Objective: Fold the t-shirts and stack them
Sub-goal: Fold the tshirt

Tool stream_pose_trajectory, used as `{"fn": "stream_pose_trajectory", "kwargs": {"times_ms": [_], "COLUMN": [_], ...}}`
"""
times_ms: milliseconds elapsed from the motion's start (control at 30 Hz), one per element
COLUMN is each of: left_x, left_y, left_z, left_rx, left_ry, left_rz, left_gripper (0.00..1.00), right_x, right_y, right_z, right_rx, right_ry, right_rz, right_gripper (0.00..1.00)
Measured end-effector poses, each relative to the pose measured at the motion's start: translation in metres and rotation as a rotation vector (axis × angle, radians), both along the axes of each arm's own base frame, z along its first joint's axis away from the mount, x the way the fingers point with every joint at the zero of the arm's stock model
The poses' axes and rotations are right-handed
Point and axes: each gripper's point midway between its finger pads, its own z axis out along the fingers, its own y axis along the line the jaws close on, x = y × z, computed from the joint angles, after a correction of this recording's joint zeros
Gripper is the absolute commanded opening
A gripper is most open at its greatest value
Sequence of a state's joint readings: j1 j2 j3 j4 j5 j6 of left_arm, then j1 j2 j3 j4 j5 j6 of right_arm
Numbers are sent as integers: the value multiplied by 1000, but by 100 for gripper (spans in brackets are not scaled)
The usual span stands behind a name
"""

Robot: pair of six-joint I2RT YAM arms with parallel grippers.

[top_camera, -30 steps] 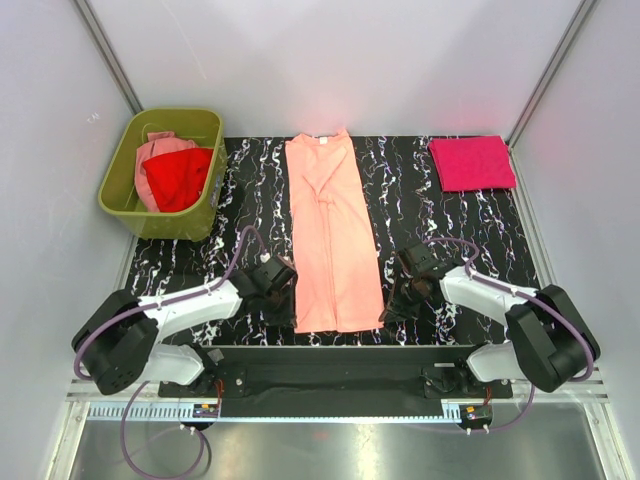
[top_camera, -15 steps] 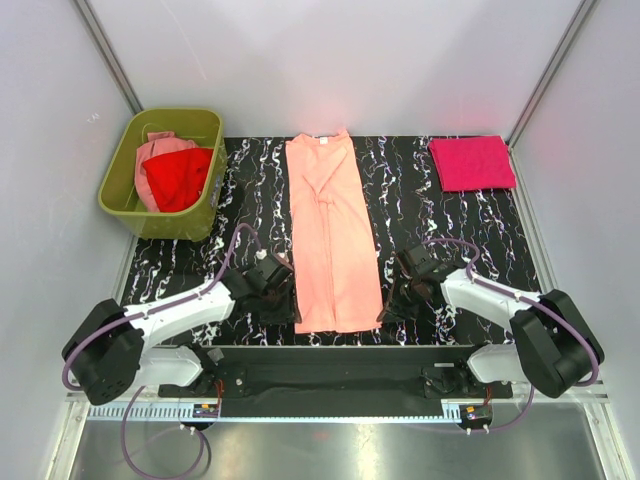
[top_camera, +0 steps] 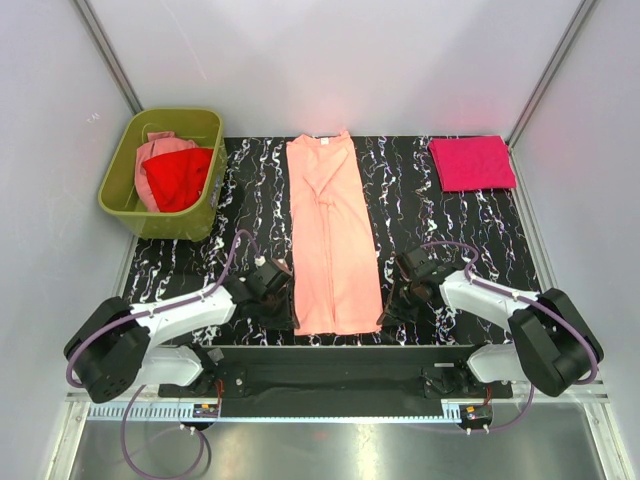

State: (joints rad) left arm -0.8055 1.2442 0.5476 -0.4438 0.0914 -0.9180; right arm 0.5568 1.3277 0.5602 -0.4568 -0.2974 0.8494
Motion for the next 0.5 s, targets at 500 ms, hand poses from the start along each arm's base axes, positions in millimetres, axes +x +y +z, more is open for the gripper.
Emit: {"fn": "stream_pose_trajectory", "kwargs": {"times_ms": [500], "left_x": [-8], "left_y": [-5], "left_z": [3], "left_rx": [-40], "left_ry": [10], "left_rz": [8], "left_gripper": [0], "right_x": [-6], "right_y": [6], "right_z": [14], "right_rx": [25], "right_ry": [-29], "right_rz": [0], "right_gripper": [0]}}
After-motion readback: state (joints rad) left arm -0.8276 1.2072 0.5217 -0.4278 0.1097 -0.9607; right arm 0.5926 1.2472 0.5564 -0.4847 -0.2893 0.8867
